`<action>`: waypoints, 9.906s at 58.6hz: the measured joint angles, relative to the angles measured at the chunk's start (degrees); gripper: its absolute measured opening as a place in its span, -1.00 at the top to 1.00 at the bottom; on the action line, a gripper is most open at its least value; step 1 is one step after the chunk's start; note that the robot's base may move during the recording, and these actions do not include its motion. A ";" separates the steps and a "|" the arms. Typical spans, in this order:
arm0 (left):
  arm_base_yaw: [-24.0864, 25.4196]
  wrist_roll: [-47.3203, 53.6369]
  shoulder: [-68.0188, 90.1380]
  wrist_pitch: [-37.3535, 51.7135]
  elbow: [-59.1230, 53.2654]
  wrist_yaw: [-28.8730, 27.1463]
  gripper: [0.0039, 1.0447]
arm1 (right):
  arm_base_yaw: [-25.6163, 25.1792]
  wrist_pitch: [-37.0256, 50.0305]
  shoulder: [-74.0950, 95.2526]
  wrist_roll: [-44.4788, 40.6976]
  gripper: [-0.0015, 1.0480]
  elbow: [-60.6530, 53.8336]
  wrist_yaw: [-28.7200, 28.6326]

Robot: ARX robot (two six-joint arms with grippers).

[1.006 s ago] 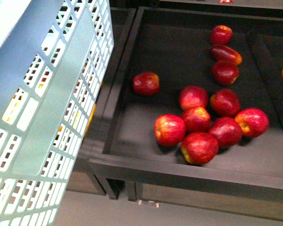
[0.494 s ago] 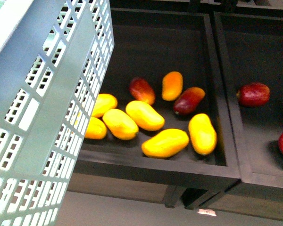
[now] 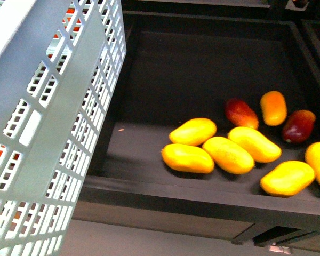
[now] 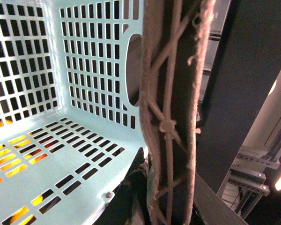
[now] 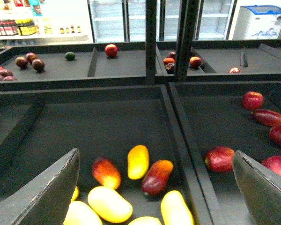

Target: Pick mango and avocado into basket

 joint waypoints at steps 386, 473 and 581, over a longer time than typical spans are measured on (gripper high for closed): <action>-35.74 37.53 40.30 -1.40 25.73 -1.79 0.85 | 17.99 14.62 71.25 24.48 -0.24 44.13 11.15; -35.93 37.73 40.30 -1.49 25.66 -1.79 0.85 | 21.59 24.68 64.48 15.72 -0.65 31.34 19.61; -36.02 37.38 40.30 -1.51 25.66 -1.95 0.85 | 6.27 34.21 40.15 0.13 -0.83 5.05 6.47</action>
